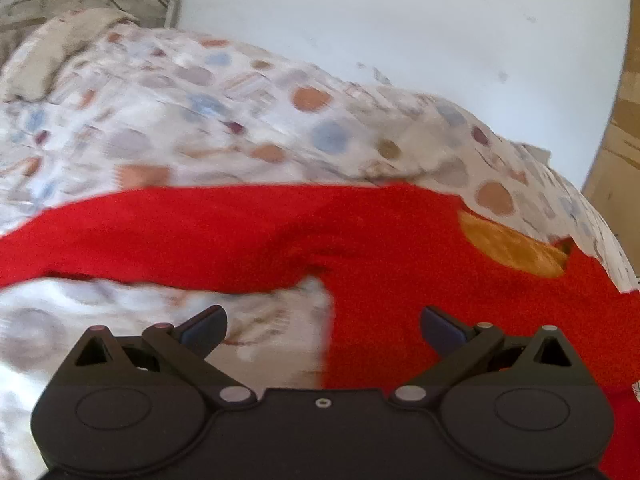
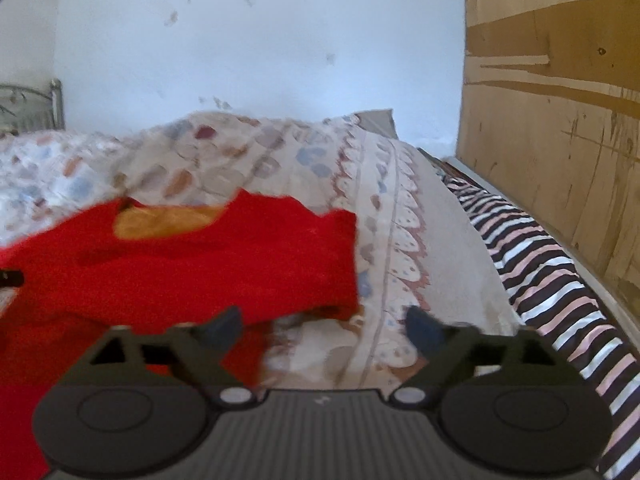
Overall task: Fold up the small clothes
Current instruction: 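Reach to the other sleeve cuff and close the left gripper on it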
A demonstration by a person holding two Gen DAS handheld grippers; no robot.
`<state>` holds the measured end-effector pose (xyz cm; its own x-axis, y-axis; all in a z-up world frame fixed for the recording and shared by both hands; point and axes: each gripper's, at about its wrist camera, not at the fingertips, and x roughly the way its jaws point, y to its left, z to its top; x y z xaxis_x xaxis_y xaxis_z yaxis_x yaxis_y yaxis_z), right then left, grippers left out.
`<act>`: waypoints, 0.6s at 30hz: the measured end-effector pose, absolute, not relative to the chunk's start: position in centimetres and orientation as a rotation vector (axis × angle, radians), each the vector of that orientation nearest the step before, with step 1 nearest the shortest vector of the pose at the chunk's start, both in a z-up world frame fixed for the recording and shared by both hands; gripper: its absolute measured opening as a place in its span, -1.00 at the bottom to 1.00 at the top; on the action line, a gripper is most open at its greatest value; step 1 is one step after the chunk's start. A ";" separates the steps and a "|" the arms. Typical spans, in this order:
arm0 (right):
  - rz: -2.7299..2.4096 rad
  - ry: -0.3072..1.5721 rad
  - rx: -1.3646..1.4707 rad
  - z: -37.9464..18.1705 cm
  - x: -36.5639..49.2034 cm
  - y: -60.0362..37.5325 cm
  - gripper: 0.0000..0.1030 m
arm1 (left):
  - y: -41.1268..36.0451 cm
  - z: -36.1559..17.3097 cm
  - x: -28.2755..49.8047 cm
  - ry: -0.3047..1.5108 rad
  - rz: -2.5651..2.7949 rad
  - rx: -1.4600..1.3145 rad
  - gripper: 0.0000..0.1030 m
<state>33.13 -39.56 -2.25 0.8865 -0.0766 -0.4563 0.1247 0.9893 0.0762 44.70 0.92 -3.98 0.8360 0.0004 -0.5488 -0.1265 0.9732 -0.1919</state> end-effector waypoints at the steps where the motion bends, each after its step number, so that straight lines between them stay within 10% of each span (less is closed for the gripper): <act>1: -0.086 0.458 0.113 -1.8 32.5 -39.1 1.00 | 2.0 -3.6 44.1 0.572 0.083 -0.225 0.99; 18: 0.138 0.488 0.189 -3.7 27.2 -26.8 1.00 | 23.5 -6.3 39.6 0.601 0.382 -0.456 0.99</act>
